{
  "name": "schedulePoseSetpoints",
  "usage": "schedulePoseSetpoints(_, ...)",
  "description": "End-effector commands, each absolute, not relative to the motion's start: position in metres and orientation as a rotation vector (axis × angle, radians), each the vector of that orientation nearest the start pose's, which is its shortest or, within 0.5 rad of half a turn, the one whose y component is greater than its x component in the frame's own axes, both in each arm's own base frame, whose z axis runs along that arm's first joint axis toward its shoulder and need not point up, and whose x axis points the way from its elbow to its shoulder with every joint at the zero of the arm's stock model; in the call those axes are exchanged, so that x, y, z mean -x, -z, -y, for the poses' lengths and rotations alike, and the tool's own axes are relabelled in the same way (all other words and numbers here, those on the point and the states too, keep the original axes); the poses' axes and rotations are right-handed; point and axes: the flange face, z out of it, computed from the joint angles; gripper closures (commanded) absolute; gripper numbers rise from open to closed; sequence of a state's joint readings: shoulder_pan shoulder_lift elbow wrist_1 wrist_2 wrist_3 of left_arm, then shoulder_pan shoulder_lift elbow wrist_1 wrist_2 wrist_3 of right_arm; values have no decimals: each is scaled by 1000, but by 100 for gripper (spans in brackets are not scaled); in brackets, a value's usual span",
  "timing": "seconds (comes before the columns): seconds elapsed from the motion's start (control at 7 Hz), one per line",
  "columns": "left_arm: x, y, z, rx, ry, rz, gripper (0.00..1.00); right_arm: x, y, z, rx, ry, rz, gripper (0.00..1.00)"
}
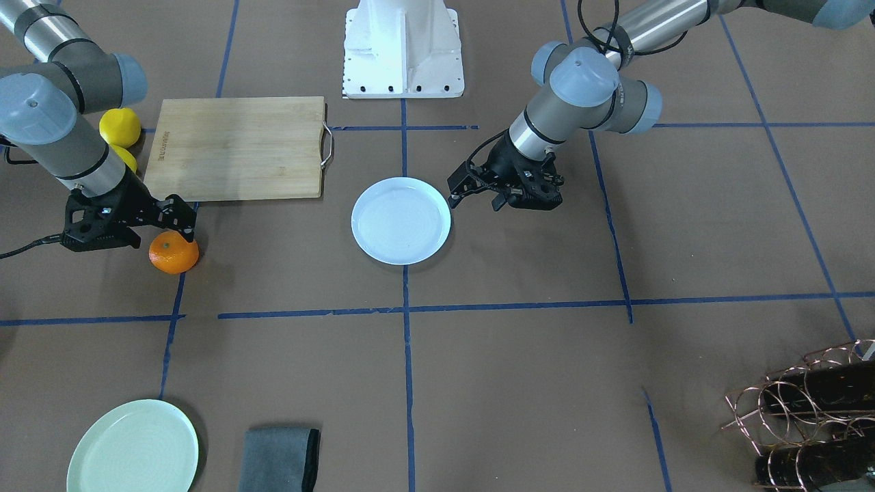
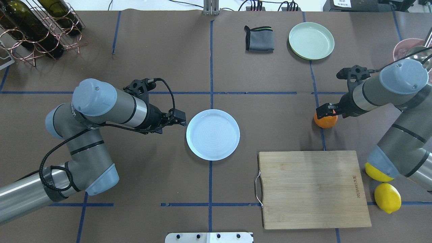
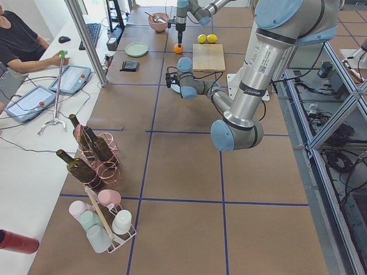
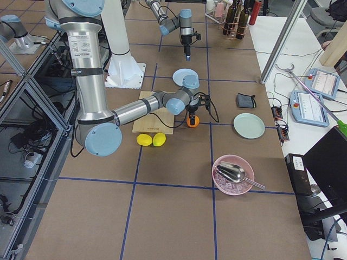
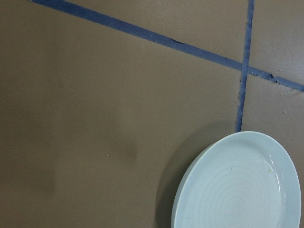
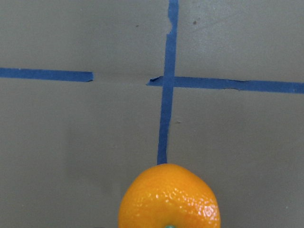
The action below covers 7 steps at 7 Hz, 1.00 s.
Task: Pick orange to plate
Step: 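Move the right gripper down over the orange while the left gripper holds still, then close the right gripper around the orange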
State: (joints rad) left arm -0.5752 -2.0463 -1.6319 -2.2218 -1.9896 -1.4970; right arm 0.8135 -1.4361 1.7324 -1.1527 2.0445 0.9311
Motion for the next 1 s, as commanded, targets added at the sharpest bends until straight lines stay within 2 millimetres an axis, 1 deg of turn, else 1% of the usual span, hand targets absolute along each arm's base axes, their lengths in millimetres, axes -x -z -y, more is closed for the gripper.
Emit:
schedulePoseSetpoints(0.0, -495, -278, 432, -27, 187, -1231, 0, 334, -470, 479, -141, 2, 810, 0)
schedulePoseSetpoints(0.14, -495, -278, 433, -27, 189, -1231, 0, 337, -469, 483, -143, 1, 810, 0)
schedulePoseSetpoints(0.29, -495, -278, 432, -26, 188, -1231, 0, 345, -466, 490, -144, 3, 811, 0)
schedulePoseSetpoints(0.43, -494, -275, 431, -28, 186, -1236, 0, 345, -478, 491, -131, -1, 796, 0)
schedulePoseSetpoints(0.57, -493, -276, 432, -29, 188, -1235, 0, 345, -486, 491, -123, -2, 785, 0)
schedulePoseSetpoints(0.86, -494, -275, 431, -29, 186, -1238, 0, 347, -483, 491, -120, -3, 790, 0)
